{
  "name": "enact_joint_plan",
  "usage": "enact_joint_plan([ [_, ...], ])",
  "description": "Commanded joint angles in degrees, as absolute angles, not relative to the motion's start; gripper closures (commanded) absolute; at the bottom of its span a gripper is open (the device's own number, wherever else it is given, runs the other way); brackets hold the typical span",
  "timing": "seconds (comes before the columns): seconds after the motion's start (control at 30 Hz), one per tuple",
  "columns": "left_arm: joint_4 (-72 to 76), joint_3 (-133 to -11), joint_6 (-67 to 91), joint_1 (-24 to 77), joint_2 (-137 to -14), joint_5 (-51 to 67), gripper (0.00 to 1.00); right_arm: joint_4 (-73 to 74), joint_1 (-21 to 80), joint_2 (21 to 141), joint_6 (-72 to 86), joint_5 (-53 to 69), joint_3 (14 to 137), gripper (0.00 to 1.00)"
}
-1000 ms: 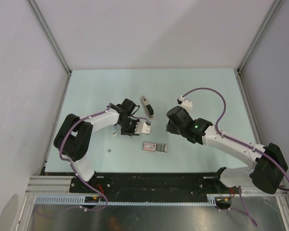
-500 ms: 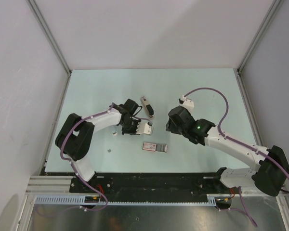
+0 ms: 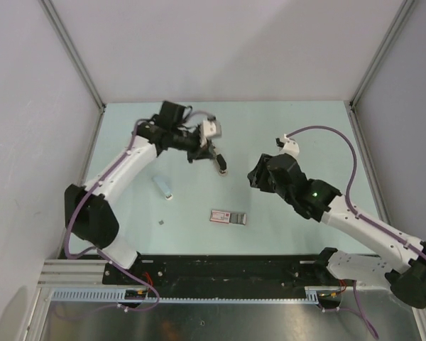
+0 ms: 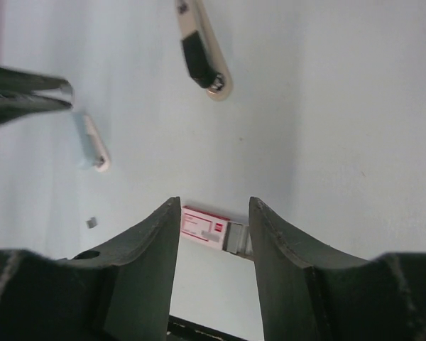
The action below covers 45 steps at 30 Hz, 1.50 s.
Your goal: Unload the staples from the stapler
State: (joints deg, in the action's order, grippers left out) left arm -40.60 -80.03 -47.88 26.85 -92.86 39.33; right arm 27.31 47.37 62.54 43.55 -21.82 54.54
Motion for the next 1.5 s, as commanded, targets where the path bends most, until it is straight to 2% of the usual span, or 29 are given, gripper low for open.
enact_joint_plan([
  [0.0,-40.88,-88.17,-28.42,24.6,-91.29,66.54,1.0,18.29,46.72,57.37,37.74,-16.78,54.76,0.5],
  [0.17,-37.5,-91.79,-13.89,24.93,-95.57,82.11,1.0,10.45,44.63,54.42,36.15,-5.94,54.76,0.43],
  [0.3,-36.96,-95.35,-6.77,26.84,-99.05,86.22,1.0,5.11,44.06,54.56,36.6,0.78,54.75,0.37],
  [0.4,-36.59,-102.9,-3.38,27.65,-101.84,83.58,1.0,2.78,43.93,54.47,36.81,2.0,54.74,0.36],
  [0.47,-36.39,-112.6,-1.4,26.8,-104.72,79.06,1.0,2.06,43.9,54.09,36.71,1.93,54.75,0.35],
  [0.57,-35.16,-129.46,6.87,24.58,-110.16,70.31,1.0,2.08,43.73,53.43,36.57,1.63,54.76,0.35],
  [0.63,-30.96,-133.42,14.77,23.17,-111.56,64.66,1.0,2.61,43.69,53.0,36.39,1.42,54.76,0.35],
  [0.77,-13.37,-123.28,33.7,20.98,-108.29,59.77,1.0,3.54,43.47,52.94,35.89,1.55,54.75,0.34],
  [0.9,1.66,-114.97,49.36,21.98,-107.21,64.97,1.0,3.25,43.08,52.43,35.32,2.22,54.91,0.34],
  [1.0,24.83,-99.71,65.3,22.99,-102.37,66.72,1.0,3.1,42.07,51.73,35.07,3.18,55.13,0.34],
  [1.1,33.07,-88.76,68.96,23.69,-96.76,64.52,1.0,2.32,41.18,51.39,35.45,5.09,55.42,0.34],
  [1.23,38.7,-80.79,73.41,24.1,-94.34,63.93,1.0,1.04,40.84,51.47,36.37,6.37,55.7,0.34],
  [1.47,66.5,-69.2,92.82,24.72,-94.28,64.7,1.0,-2.67,40.53,53.45,38.5,8.28,55.72,0.34],
])
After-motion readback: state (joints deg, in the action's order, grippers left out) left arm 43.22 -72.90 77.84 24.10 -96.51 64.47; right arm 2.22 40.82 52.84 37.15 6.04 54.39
